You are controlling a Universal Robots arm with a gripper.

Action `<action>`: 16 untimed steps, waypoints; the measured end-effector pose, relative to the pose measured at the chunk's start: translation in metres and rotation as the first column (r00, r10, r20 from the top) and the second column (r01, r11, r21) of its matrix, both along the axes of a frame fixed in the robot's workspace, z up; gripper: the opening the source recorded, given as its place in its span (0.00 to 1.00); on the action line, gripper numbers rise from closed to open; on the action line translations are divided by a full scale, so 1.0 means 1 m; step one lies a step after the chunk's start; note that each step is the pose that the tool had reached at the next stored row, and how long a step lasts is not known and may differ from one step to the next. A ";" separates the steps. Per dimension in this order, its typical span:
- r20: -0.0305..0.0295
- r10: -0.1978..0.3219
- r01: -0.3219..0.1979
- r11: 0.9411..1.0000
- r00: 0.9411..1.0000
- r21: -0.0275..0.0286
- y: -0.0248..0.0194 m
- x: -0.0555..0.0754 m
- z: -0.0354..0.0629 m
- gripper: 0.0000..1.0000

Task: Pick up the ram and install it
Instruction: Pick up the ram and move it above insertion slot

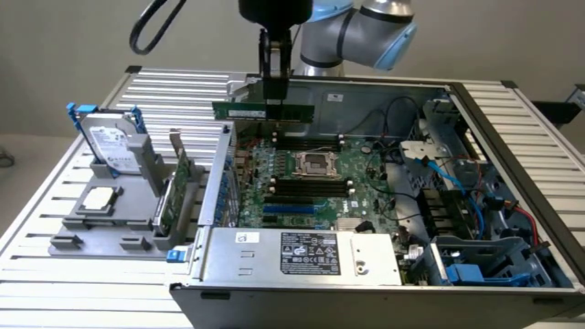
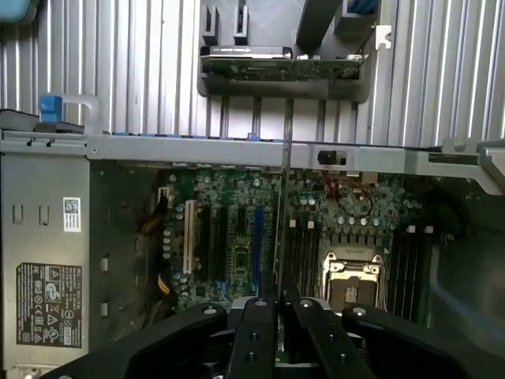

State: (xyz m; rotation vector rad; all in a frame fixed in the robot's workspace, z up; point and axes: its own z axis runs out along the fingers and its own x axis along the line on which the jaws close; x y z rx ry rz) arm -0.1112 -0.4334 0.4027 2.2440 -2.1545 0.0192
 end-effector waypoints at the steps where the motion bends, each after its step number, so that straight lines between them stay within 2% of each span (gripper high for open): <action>1: 0.000 0.000 0.000 1.000 1.000 0.000 0.0005 0.004 -0.0002 0.14; 4: 0.001 0.000 0.000 1.000 1.000 0.000 0.0024 0.018 -0.0015 0.14; 9: 0.001 0.000 0.000 1.000 1.000 0.000 0.0098 0.037 -0.0087 0.14; 16: 0.001 0.000 0.000 1.000 1.000 0.009 0.0229 0.052 -0.0175 0.14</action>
